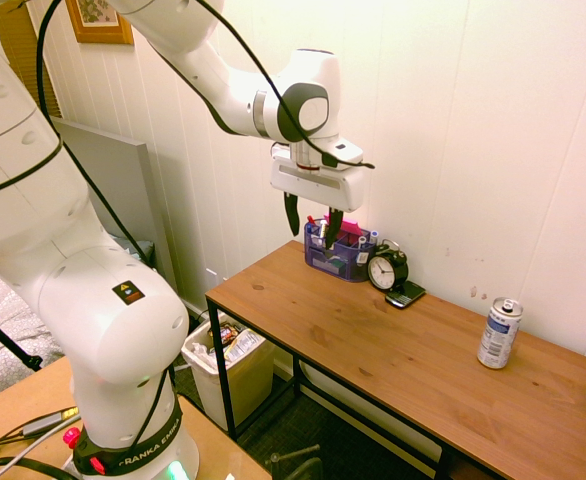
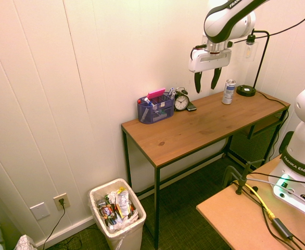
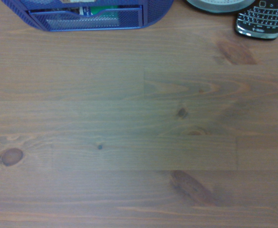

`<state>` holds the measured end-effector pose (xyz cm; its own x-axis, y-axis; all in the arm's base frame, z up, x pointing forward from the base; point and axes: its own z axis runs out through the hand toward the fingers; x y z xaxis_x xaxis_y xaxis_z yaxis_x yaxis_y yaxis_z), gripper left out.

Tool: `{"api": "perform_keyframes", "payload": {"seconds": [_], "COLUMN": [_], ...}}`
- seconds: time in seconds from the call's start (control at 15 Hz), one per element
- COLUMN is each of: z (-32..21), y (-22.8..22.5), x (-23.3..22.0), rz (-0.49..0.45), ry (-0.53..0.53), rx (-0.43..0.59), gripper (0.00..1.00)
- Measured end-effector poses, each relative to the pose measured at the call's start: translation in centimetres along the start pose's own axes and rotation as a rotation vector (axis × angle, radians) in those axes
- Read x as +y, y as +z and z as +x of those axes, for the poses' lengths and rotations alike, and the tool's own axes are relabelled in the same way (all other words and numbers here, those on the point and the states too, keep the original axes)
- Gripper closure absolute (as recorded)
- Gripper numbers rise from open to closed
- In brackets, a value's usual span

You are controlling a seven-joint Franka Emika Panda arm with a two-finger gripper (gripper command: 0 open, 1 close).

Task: Throw the can in the trash bin

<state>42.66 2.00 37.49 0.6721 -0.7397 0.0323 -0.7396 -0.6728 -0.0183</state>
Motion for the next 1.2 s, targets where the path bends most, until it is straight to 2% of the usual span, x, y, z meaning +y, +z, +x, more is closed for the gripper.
{"api": "perform_keyframes", "payload": {"seconds": [0.27, 0.4, 0.6, 0.8, 1.2], "z": [1.6, 3.9, 9.1, 15.4, 25.8], "y": [0.0, 0.7, 4.1, 6.8, 6.2], "x": [1.2, 3.3, 8.6, 14.2, 19.6], "rz": [0.035, 0.032, 0.006, 0.019, 0.078], "ry": [0.028, 0.083, 0.206, 0.339, 0.515], "rx": [-0.026, -0.039, -0.056, -0.028, 0.065], "gripper": [0.00, 0.00, 0.00, 0.00, 0.00]}}
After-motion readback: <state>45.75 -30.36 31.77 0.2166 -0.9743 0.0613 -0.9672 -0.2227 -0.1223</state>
